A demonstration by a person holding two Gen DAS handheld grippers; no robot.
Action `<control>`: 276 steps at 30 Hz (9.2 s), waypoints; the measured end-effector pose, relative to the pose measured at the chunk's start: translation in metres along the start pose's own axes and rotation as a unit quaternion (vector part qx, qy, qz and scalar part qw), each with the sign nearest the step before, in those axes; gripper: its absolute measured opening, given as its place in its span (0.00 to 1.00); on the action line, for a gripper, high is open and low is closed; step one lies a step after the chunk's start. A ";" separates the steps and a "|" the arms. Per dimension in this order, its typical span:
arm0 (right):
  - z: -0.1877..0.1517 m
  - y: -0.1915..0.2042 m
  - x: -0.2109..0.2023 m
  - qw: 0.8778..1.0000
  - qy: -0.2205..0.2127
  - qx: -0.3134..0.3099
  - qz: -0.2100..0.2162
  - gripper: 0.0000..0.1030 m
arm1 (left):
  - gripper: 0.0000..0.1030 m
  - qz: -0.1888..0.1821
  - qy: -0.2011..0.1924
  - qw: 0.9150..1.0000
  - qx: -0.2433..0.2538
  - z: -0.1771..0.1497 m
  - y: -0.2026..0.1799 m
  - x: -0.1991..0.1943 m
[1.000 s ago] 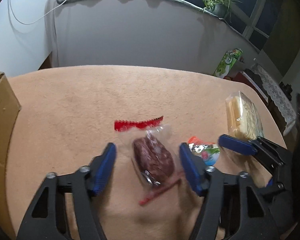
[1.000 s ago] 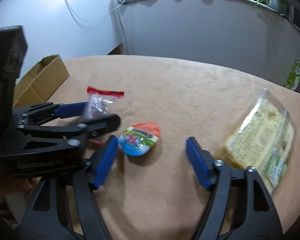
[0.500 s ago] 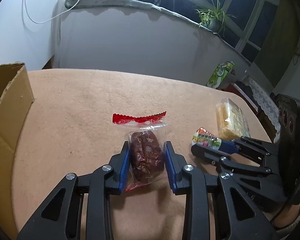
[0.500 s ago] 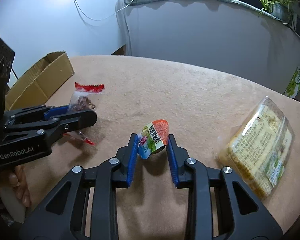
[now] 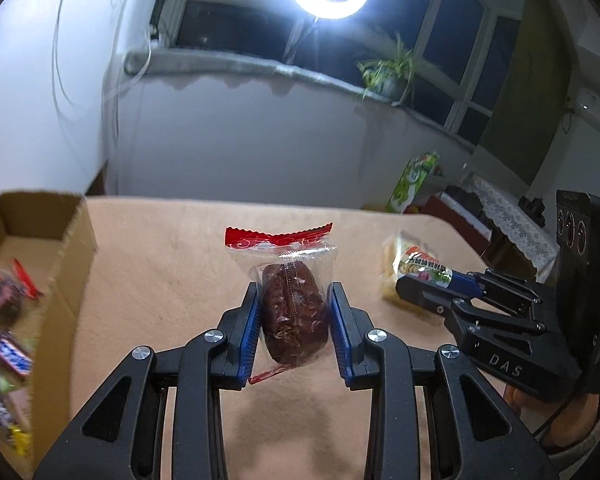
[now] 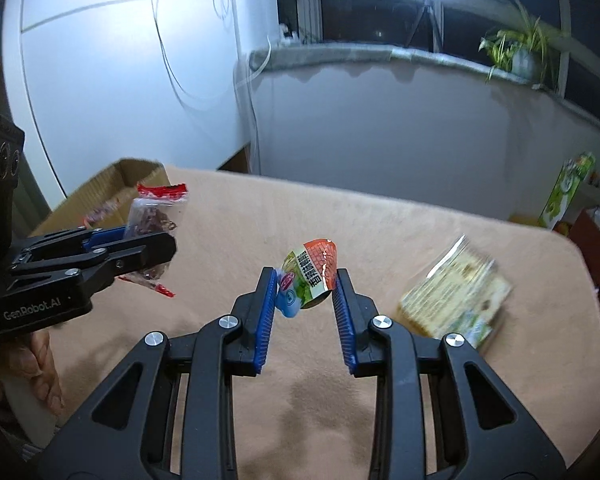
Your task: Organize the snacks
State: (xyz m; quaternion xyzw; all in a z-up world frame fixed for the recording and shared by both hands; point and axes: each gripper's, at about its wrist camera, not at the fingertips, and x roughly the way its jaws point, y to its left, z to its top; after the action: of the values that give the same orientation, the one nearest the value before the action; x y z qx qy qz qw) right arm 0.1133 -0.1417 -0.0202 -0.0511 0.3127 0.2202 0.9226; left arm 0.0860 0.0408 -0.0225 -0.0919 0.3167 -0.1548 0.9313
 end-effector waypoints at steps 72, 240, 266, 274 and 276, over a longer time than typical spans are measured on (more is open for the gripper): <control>0.052 0.245 0.069 0.975 -0.006 -0.172 0.144 0.47 | 0.67 0.160 -0.086 0.976 -0.119 -0.034 0.174 -0.137; 0.023 0.163 0.019 0.986 -0.085 -0.108 0.096 1.00 | 0.94 0.228 -0.116 0.963 -0.088 -0.049 0.138 -0.175; -0.041 -0.025 -0.109 0.983 -0.082 0.104 -0.125 1.00 | 1.00 0.173 -0.093 0.981 0.000 -0.018 -0.042 -0.096; -0.048 -0.039 -0.125 0.981 -0.095 0.108 -0.126 1.00 | 1.00 0.178 -0.056 0.982 0.023 -0.025 -0.068 -0.083; -0.047 -0.034 -0.124 0.981 -0.095 0.097 -0.138 1.00 | 1.00 0.179 -0.041 0.983 0.018 -0.028 -0.069 -0.080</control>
State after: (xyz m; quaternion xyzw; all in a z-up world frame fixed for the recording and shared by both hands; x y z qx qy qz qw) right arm 0.0142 -0.2299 0.0149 0.0173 0.2332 0.0629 0.9702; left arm -0.0071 0.0020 0.0196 -0.0231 0.2866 0.0130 0.9577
